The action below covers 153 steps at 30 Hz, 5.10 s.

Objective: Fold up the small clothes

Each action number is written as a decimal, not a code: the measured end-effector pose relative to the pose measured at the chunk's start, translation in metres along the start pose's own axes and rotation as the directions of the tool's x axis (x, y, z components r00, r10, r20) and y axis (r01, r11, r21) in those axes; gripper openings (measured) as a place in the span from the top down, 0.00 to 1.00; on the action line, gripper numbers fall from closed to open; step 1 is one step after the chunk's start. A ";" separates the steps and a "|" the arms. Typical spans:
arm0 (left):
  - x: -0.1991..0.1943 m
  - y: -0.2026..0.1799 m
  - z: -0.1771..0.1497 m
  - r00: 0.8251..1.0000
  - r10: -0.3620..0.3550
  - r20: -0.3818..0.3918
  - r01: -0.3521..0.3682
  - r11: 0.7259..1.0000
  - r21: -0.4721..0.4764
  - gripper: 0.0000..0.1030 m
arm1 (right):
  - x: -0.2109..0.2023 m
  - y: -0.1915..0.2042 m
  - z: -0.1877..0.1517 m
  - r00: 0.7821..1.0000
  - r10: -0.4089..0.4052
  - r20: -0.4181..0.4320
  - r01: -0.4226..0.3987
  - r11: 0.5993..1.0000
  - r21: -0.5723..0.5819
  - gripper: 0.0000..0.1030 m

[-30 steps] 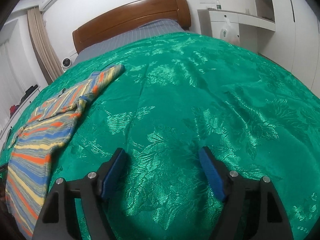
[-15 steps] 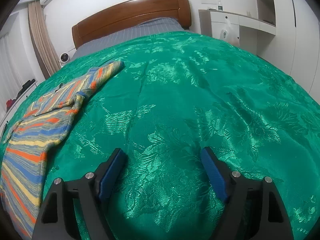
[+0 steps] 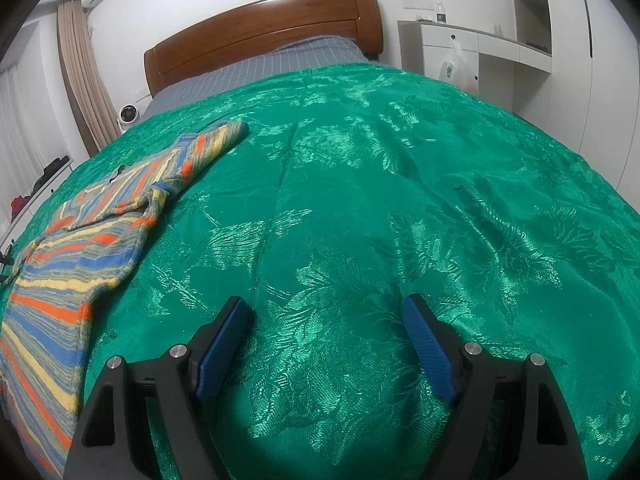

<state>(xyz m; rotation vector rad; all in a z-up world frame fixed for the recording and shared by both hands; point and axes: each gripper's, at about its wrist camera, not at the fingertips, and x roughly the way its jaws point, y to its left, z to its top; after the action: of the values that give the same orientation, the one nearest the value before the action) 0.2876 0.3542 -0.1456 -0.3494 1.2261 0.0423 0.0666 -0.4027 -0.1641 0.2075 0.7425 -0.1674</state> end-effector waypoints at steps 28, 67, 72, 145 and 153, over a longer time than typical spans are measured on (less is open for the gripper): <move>-0.060 -0.397 -0.092 0.963 -0.250 0.097 0.114 0.710 0.695 0.25 | -0.001 -0.001 -0.002 1.000 0.007 0.015 -0.007 1.000 0.005 0.22; -0.056 -0.192 -0.121 0.914 0.099 0.394 -0.265 0.881 0.392 0.15 | 0.001 0.004 -0.002 1.000 -0.015 0.015 0.015 1.000 -0.012 0.22; -0.068 -0.189 -0.131 0.905 0.096 0.415 -0.272 0.880 0.390 0.15 | 0.002 0.007 -0.001 0.999 -0.033 0.011 0.034 0.999 -0.023 0.22; -0.018 -0.151 -0.294 0.980 0.173 -0.099 -0.094 0.838 0.538 0.28 | -0.106 0.086 -0.102 0.803 0.300 -0.516 -0.292 0.951 0.100 0.44; -0.034 -0.154 -0.312 0.981 0.093 -0.169 0.013 0.842 0.539 0.97 | -0.108 0.096 -0.104 0.760 0.289 -0.583 -0.300 0.951 0.081 0.96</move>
<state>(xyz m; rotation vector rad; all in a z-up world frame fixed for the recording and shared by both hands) 0.0248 0.1254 -0.1686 0.1727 1.3755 -0.3052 -0.0583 -0.2764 -0.1528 0.3662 1.3231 0.2235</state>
